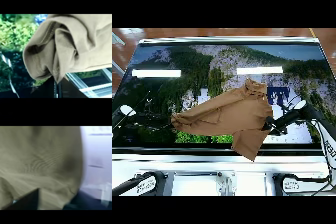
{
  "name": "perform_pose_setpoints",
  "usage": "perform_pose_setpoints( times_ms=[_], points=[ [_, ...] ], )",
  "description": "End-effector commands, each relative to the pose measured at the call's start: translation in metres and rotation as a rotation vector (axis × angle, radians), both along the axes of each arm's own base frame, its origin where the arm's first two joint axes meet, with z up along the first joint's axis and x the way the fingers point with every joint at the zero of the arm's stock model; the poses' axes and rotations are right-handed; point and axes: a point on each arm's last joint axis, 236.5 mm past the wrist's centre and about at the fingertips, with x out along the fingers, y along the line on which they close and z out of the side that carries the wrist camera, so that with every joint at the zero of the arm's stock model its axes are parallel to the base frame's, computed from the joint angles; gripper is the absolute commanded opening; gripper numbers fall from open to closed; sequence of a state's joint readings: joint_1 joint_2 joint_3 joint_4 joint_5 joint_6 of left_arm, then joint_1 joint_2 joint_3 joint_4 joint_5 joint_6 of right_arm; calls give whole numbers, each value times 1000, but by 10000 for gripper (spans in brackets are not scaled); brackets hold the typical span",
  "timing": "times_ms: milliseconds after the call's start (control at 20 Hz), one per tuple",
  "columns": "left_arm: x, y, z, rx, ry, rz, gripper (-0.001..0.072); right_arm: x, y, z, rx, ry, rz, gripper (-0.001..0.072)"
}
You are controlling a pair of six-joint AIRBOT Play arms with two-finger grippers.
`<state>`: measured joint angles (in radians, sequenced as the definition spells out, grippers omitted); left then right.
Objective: Fold the shirts.
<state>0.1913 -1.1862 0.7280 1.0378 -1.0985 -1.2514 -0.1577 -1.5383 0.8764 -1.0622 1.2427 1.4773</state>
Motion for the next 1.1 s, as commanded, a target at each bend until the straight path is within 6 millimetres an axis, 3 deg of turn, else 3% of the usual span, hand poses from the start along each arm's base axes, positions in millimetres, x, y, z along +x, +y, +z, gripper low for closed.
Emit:
perform_pose_setpoints(
  times_ms=[0,100,150,200,250,300,350,450,500,550,600,650,700,750,850,1050],
  points=[
    [5,-3,17,-12,-51,4,38,16,21,-9,2,-61,-7,77],
    [16,-2,39,0,-121,-11,37,33,25,9,27,-156,-1,53],
    [27,0,60,13,-184,-14,37,46,24,28,25,-236,25,53],
    [41,3,87,28,-263,-14,37,64,22,56,15,-344,52,52],
    [56,4,126,39,-372,-13,37,82,20,90,1,-465,74,53],
    [69,4,172,49,-488,-11,37,103,17,139,-20,-617,92,53],
    [79,2,229,53,-629,-10,37,119,13,194,-47,-773,93,53],
    [81,1,360,59,-940,52,37,134,-6,340,-144,-1163,41,52],
    [71,3,427,62,-1101,100,37,128,-18,416,-207,-1365,-8,52],
    [49,4,499,67,-1290,142,38,109,-31,488,-273,-1551,-67,52],
    [21,4,558,71,-1457,173,37,78,-42,557,-341,-1730,-133,52],
    [-13,3,611,72,-1613,201,37,42,-49,611,-401,-1873,-193,52],
    [-45,0,646,73,-1726,214,38,11,-52,646,-443,-1965,-233,52],
    [-74,-3,670,81,-1806,217,37,-19,-53,670,-470,-2029,-264,52],
    [-108,-3,684,116,-1856,238,37,-56,-49,689,-492,-2079,-288,52],
    [-118,23,646,308,-1695,292,38,-89,-45,687,-548,-2081,-261,53]
  ],
)
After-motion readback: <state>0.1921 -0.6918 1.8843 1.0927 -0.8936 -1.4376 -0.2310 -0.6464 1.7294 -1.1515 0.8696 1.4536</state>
